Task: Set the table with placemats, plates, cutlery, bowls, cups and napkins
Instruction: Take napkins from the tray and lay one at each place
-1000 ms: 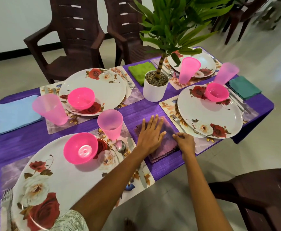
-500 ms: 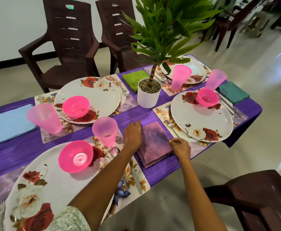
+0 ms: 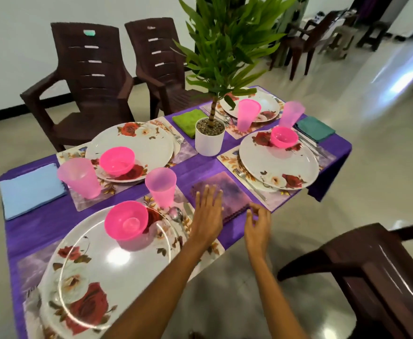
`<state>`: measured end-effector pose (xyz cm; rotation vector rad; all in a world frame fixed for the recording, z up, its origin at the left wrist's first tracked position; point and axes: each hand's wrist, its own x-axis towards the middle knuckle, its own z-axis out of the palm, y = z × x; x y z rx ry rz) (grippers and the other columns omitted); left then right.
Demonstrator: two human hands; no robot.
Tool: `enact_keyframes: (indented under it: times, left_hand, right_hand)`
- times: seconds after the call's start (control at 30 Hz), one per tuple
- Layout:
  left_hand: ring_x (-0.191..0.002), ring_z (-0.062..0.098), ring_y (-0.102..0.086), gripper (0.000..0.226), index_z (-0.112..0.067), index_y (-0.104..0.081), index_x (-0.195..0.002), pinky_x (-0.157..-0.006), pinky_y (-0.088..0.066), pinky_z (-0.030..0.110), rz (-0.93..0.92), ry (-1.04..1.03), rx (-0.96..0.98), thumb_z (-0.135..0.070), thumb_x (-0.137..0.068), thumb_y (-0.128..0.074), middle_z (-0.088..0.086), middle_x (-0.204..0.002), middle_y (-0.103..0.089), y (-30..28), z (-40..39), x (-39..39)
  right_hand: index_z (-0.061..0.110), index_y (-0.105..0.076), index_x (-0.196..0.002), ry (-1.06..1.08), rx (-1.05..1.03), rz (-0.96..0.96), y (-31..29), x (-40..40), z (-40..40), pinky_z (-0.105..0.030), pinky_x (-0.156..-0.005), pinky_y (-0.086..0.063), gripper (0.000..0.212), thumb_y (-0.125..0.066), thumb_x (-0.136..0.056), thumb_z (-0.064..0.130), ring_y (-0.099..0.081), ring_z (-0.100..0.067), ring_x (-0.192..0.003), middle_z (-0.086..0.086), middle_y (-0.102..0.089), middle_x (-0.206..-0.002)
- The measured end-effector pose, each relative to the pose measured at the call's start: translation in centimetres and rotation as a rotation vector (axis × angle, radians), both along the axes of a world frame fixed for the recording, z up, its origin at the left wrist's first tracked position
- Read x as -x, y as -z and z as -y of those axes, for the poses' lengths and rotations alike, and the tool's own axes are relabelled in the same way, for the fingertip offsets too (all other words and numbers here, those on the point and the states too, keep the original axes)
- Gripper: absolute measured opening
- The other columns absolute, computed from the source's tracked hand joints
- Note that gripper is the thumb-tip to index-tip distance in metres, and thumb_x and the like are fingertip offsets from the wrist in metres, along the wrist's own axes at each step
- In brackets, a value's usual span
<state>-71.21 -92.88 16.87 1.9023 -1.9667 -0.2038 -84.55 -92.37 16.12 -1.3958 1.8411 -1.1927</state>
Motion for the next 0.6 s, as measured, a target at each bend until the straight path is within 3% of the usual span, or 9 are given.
enact_keyframes:
  times: [0.1, 0.17, 0.27, 0.4, 0.5, 0.6]
  left_hand:
    - [-0.119, 0.029, -0.057, 0.044, -0.008, -0.063, -0.118, -0.096, -0.044, 0.049, -0.015, 0.125, 0.003, -0.024, -0.085, -0.038, 0.013, -0.123, -0.062, 0.0, -6.2, 1.6]
    - [-0.113, 0.027, -0.061, 0.047, -0.011, -0.066, -0.112, -0.087, -0.051, 0.046, -0.004, 0.216, -0.043, -0.027, -0.08, -0.036, 0.011, -0.118, -0.065, 0.3, -10.7, 2.7]
    - [-0.112, 0.028, -0.061, 0.045, -0.011, -0.061, -0.115, -0.089, -0.05, 0.048, 0.0, 0.31, -0.006, -0.025, -0.08, -0.038, 0.012, -0.118, -0.065, 2.2, -18.8, 3.8]
    - [-0.11, 0.024, -0.062, 0.042, -0.013, -0.062, -0.112, -0.091, -0.049, 0.047, -0.029, 0.434, -0.042, -0.028, -0.081, -0.04, 0.009, -0.114, -0.067, 4.1, -29.9, 5.1]
    - [-0.101, 0.021, -0.067, 0.045, -0.012, -0.07, -0.101, -0.083, -0.054, 0.04, -0.029, 0.53, -0.12, -0.027, -0.073, -0.038, 0.005, -0.102, -0.071, 4.9, -37.7, 6.4]
    - [-0.09, 0.018, -0.069, 0.04, -0.017, -0.07, -0.096, -0.077, -0.055, 0.04, -0.085, 0.598, -0.181, -0.029, -0.072, -0.04, 0.0, -0.095, -0.071, 5.6, -44.5, 8.5]
  right_hand:
    - [0.015, -0.063, -0.106, -0.046, 0.115, 0.026, 0.8, -1.4, -7.3, -0.048, -0.078, -0.053, 0.02, -0.052, -0.09, 0.02, -0.061, -0.026, -0.09, 0.015, -0.052, -0.096]
    - [0.015, -0.063, -0.104, -0.025, 0.121, 0.042, 1.0, -2.0, -12.3, -0.044, -0.079, -0.052, 0.021, -0.05, -0.089, 0.018, -0.06, -0.022, -0.089, 0.012, -0.055, -0.094]
    - [0.018, -0.062, -0.101, 0.117, 0.105, 0.092, 1.8, -2.0, -21.2, -0.035, -0.085, -0.049, 0.02, -0.048, -0.086, 0.015, -0.058, -0.017, -0.091, 0.001, -0.061, -0.097]
    - [0.017, -0.062, -0.105, 0.262, -0.004, 0.134, 3.6, -0.6, -32.8, -0.039, -0.088, -0.05, 0.021, -0.049, -0.089, 0.019, -0.059, -0.019, -0.095, 0.001, -0.062, -0.102]
    - [0.024, -0.059, -0.107, 0.346, -0.077, 0.109, 4.5, 1.5, -40.9, -0.036, -0.09, -0.049, 0.021, -0.054, -0.093, 0.01, -0.06, -0.018, -0.098, 0.005, -0.062, -0.106]
    - [0.017, -0.061, -0.112, 0.442, -0.151, 0.103, 5.0, 4.1, -48.3, -0.033, -0.088, -0.049, 0.021, -0.054, -0.093, 0.01, -0.061, -0.019, -0.099, 0.001, -0.064, -0.107]
